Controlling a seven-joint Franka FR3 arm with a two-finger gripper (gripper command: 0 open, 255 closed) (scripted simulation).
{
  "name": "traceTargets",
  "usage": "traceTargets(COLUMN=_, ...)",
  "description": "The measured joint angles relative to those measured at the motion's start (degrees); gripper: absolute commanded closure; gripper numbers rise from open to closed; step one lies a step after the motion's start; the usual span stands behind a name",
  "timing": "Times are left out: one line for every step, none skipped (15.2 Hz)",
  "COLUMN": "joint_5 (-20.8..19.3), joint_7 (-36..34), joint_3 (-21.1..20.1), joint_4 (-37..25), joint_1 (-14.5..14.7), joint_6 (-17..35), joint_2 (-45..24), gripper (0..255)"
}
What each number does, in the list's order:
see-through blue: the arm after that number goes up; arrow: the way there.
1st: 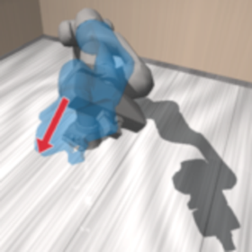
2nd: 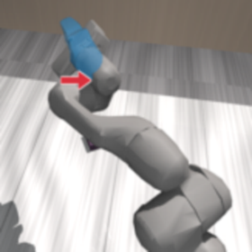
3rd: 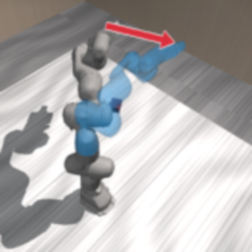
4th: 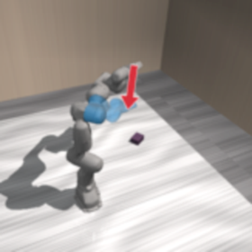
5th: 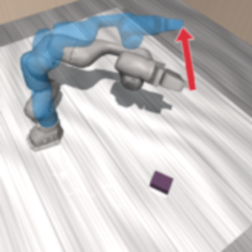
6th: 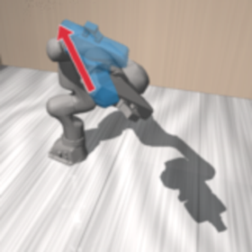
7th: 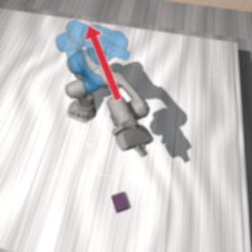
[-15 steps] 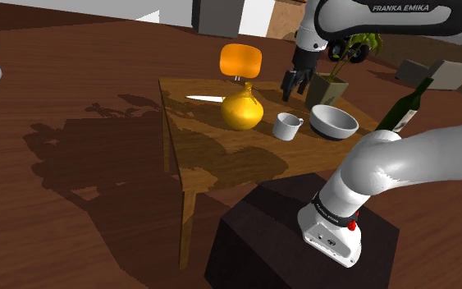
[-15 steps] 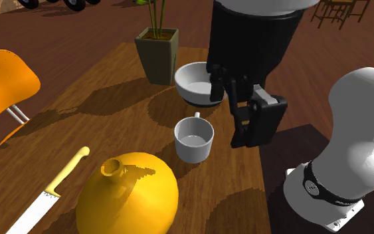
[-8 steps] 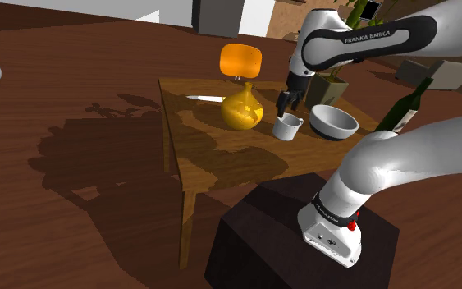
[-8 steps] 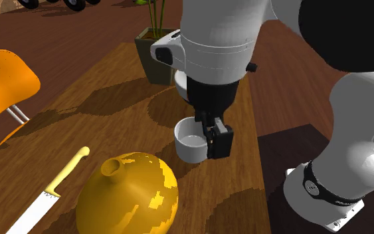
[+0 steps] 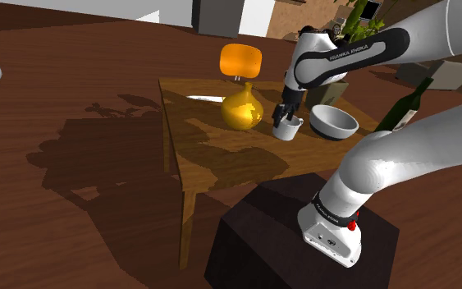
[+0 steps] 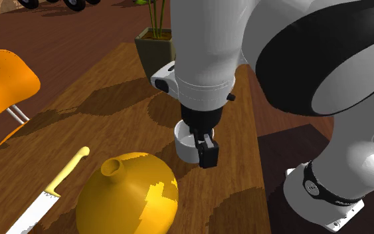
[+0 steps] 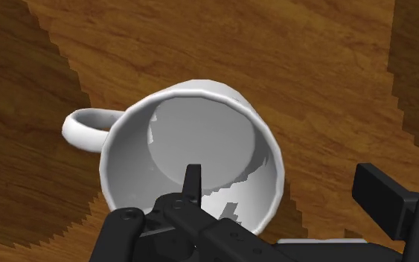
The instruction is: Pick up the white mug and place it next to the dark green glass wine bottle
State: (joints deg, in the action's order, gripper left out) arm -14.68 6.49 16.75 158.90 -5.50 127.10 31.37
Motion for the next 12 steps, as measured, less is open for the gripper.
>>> traceTargets(joint_5=-0.2, joint_7=0.0, joint_3=0.2, joint_4=0.6, joint_1=-0.1, joint_6=1.0, joint_2=-0.4, gripper=0)
traceTargets(joint_5=-0.3, joint_7=0.0, joint_3=0.4, joint_4=0.9, joint_1=-0.1, joint_6=2.1, joint_2=-1.2, gripper=0)
traceTargets(joint_5=-0.4, joint_7=0.1, joint_3=0.5, joint_4=1.1, joint_1=-0.1, joint_6=2.6, joint_2=-1.5, gripper=0)
traceTargets(joint_5=-0.4, joint_7=0.0, joint_3=0.5, joint_4=1.1, joint_1=-0.1, joint_6=2.7, joint_2=-1.6, gripper=0)
traceTargets(joint_5=-0.4, joint_7=0.0, joint_3=0.5, joint_4=1.2, joint_1=-0.1, joint_6=2.9, joint_2=-1.6, gripper=0)
traceTargets(joint_5=-0.4, joint_7=0.0, joint_3=0.5, joint_4=1.2, joint_1=-0.2, joint_6=2.9, joint_2=-1.7, gripper=0)
traceTargets(joint_5=-0.4, joint_7=0.0, joint_3=0.6, joint_4=1.2, joint_1=-0.2, joint_6=2.9, joint_2=-1.7, gripper=0)
traceTargets(joint_5=-0.4, joint_7=0.0, joint_3=0.6, joint_4=1.2, joint_1=-0.2, joint_6=2.9, joint_2=-1.7, gripper=0)
traceTargets(joint_5=-0.4, joint_7=0.0, joint_3=0.6, joint_4=1.2, joint_1=-0.2, joint_6=2.9, joint_2=-1.7, gripper=0)
traceTargets(joint_5=-0.4, joint_7=0.0, joint_3=0.6, joint_4=1.2, joint_1=-0.2, joint_6=2.9, joint_2=-1.7, gripper=255)
traceTargets(joint_5=-0.4, joint_7=0.0, joint_3=0.6, joint_4=1.2, joint_1=-0.2, joint_6=2.9, joint_2=-1.7, gripper=255)
traceTargets(joint_5=-0.4, joint_7=0.0, joint_3=0.6, joint_4=1.2, joint_1=-0.2, joint_6=2.9, joint_2=-1.7, gripper=255)
